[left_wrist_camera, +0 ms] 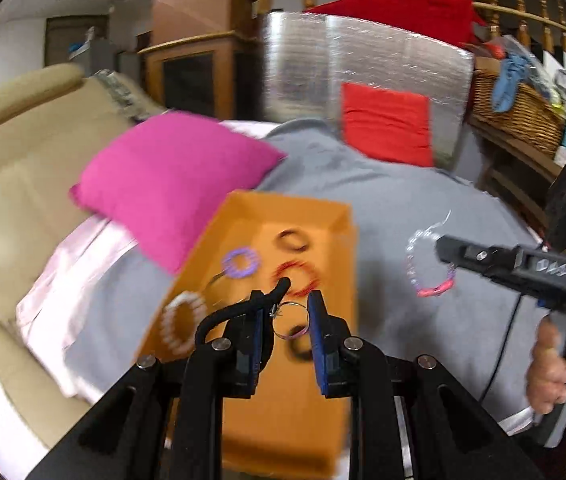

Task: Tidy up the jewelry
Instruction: 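Carry the pink-beaded bracelet and black ring cord with both tools over the orange tray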

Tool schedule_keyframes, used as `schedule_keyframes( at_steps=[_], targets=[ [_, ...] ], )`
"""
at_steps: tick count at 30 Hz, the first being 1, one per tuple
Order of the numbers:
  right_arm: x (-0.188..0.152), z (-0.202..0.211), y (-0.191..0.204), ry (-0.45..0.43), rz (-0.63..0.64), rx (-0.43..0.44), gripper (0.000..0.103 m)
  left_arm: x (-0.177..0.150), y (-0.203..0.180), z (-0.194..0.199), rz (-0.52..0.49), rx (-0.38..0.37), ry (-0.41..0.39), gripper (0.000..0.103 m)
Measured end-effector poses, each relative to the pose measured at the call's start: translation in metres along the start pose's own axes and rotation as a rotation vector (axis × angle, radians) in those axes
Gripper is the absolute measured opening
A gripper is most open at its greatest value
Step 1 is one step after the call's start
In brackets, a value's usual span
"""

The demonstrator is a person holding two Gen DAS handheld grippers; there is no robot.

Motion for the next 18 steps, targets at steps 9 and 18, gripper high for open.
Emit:
schedule_keyframes(
  at_steps=[9, 18],
  targets=[
    [-0.038, -0.087, 0.056, 0.208, 0.085, 0.002, 0.008, -0.040, 0.049, -0.034, 0.086, 0.026, 0.105, 0.022],
    [-0.064, -0.127, 0.052, 0.345, 0.127, -0.033, 0.009, -0.052, 0.049, -0.058, 0.088, 0.022, 0.165, 0.022]
  ],
)
Point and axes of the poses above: each gripper's, at about its wrist camera, not at the fingertips, and z roughly against the way its jaws point, y to its left, x to its top, the point moved 5 cm from there along -z, roughly the way its jaws point, and after that the axes turned 14 degrees about y, right-handed, at the moved point
